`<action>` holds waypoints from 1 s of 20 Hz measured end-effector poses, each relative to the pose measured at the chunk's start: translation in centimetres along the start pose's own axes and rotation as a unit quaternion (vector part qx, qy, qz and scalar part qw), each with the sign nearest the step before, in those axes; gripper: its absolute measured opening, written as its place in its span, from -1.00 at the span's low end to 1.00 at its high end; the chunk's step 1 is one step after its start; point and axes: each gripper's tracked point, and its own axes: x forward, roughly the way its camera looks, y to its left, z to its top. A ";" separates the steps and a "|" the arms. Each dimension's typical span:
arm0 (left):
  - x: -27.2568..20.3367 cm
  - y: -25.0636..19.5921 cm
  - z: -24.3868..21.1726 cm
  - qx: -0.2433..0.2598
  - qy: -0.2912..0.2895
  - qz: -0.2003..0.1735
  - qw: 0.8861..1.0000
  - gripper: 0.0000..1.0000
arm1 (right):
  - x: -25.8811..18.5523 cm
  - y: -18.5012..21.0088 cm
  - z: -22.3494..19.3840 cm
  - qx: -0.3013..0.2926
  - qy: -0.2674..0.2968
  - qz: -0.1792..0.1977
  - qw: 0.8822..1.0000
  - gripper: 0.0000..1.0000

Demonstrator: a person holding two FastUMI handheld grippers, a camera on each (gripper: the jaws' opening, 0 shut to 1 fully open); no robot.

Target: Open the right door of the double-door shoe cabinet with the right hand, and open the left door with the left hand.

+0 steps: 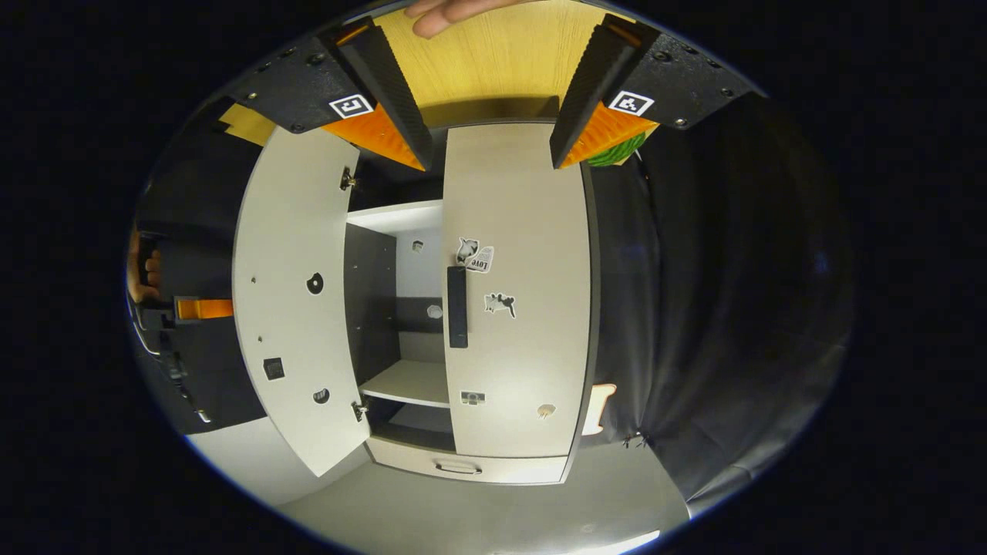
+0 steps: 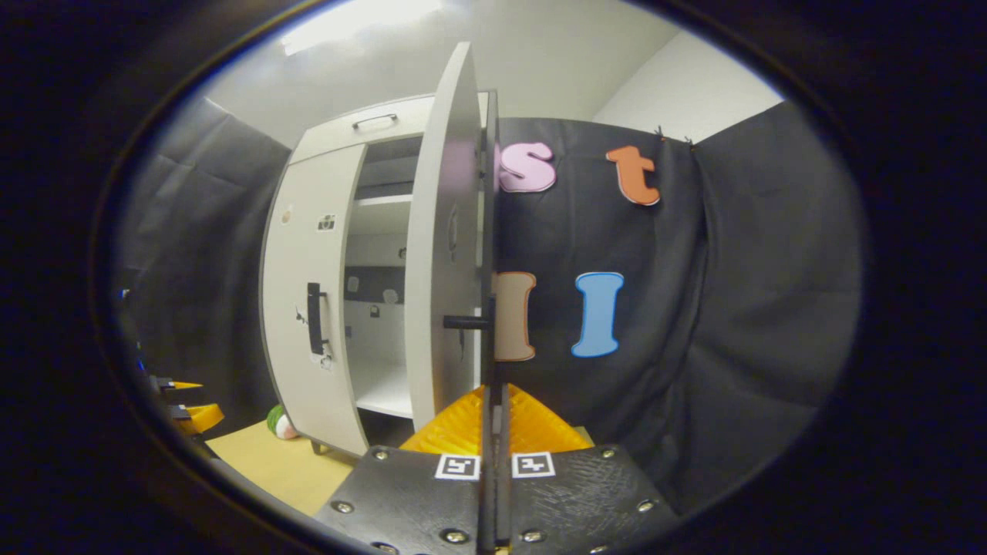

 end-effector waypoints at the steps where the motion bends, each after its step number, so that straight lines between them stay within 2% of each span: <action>1: 0.6 0.1 0.1 -0.003 0.002 0.001 1.000 0.90 | -0.9 -0.5 0.3 0.010 -0.011 -0.013 1.000 -0.98; 2: 1.4 0.5 0.2 -0.007 0.002 0.005 1.000 0.90 | -2.0 -0.7 0.7 0.022 -0.024 -0.019 0.999 -0.74; 4: 2.8 0.9 0.9 -0.014 -0.003 0.013 1.000 0.89 | -3.9 -0.8 0.1 0.038 -0.035 -0.021 0.998 0.24; 5: 3.4 1.0 1.4 -0.018 -0.006 0.016 1.000 0.89 | -5.1 -0.6 -0.4 0.039 -0.032 -0.017 0.999 0.32; 6: 4.1 1.1 1.9 -0.020 -0.011 0.017 1.000 0.90 | -5.7 -0.6 -1.3 0.033 -0.023 -0.022 0.999 0.66; 8: 5.6 0.9 2.9 -0.023 -0.015 0.013 1.000 0.91 | -7.2 -0.9 -3.0 0.013 -0.016 -0.043 0.999 0.93; 11: 7.9 0.1 4.7 -0.041 -0.018 -0.010 0.999 0.87 | -9.6 0.0 -4.1 -0.001 -0.029 -0.054 0.998 0.96; 14: 10.4 0.3 6.7 -0.049 -0.030 -0.004 0.998 0.92 | -11.4 2.3 -5.6 0.003 -0.029 -0.042 0.999 0.96; 16: 12.2 0.0 8.3 -0.047 -0.041 -0.004 0.998 0.87 | -12.4 3.7 -6.3 -0.003 -0.033 -0.033 0.999 0.96; 20: 15.8 -1.0 10.7 -0.028 -0.044 -0.006 0.999 0.90 | -14.3 6.5 -6.7 -0.001 -0.045 -0.024 0.999 0.96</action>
